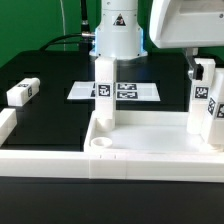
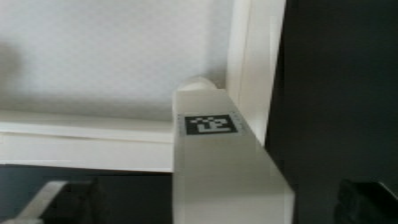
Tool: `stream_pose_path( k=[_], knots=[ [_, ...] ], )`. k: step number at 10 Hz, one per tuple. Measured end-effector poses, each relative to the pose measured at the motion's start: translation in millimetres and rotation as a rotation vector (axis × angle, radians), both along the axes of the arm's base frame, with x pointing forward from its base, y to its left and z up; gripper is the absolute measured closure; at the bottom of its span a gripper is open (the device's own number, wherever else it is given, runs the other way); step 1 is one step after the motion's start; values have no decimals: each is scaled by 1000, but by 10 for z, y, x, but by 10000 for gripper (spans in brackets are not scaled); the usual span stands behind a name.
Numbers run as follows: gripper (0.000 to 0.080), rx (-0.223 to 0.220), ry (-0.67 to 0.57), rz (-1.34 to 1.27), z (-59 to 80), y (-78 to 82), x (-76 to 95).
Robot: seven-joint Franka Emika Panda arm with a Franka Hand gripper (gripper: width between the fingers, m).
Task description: Assemble desk
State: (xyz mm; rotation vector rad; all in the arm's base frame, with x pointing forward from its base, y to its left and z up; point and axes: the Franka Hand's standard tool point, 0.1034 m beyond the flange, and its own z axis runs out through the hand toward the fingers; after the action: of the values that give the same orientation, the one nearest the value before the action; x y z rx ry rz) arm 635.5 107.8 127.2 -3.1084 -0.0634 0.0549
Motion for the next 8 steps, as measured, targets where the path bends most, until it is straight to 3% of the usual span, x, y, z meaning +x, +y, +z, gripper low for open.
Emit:
stream_pose_path(
  k=[6,8],
  knots=[
    [162,-1,-20,-3,0,-26,65],
    [513,-1,-20,-4,0,-30,65]
  ],
)
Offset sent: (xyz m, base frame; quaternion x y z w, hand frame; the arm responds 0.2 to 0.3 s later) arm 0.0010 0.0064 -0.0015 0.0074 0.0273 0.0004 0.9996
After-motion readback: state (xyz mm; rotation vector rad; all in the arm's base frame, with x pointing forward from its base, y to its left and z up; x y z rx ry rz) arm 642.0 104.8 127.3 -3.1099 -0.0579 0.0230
